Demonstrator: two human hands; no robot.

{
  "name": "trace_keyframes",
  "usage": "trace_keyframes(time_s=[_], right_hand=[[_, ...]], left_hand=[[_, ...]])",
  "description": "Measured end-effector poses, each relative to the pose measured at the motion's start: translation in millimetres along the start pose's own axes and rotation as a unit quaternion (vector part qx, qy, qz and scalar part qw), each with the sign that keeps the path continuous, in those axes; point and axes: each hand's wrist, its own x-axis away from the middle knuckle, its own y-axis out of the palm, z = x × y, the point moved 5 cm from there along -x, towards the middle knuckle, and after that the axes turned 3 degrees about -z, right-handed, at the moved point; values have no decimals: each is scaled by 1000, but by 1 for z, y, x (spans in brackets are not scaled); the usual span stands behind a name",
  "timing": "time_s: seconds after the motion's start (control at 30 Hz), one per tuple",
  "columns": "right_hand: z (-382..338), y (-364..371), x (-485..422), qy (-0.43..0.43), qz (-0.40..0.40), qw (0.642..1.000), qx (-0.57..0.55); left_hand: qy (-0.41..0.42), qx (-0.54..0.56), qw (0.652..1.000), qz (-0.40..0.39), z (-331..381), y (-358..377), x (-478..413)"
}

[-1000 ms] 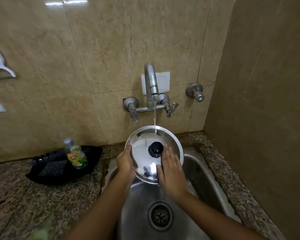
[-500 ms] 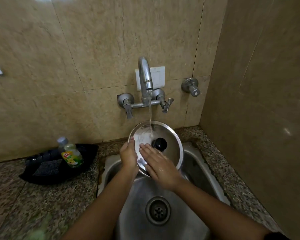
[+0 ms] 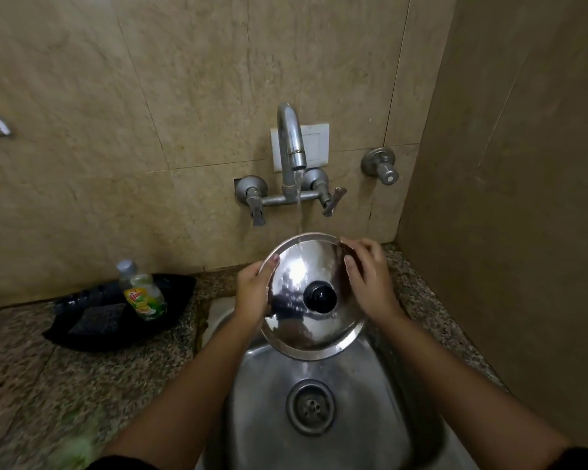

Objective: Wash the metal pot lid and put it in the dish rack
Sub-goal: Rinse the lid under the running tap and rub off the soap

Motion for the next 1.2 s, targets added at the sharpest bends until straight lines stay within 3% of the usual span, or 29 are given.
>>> trace_keyframes(time_s=[0.3,0.43,0.53,0.7,0.87,0.97,1.1,1.2], right_hand=[[2,39,5,-38,-93,995,-22],[-13,44,7,-146,-140,975,92],[-13,35,9,-199,-172,942,206],[-4,12,15,-221,-170,926,253],[-29,-9,-1,-233,-130,958,104],[-34,-19,-10,-163,-146,976,9],[-30,-15,-27,16,-160,973,-165],[-12,-2,-34,114,-174,954,-214]], left_hand=[[-29,123,985,121,-16,-62,-5],[-57,137,979,139,-21,-75,-10],[-71,142,979,126,-23,-67,-10],[-153,143,973,94,-29,-46,-6],[-336,96,936,-41,-32,-18,12],[-372,134,913,-98,-40,-16,21],[-276,270,916,-109,-33,-9,13],[-261,302,904,-154,-20,-6,21]])
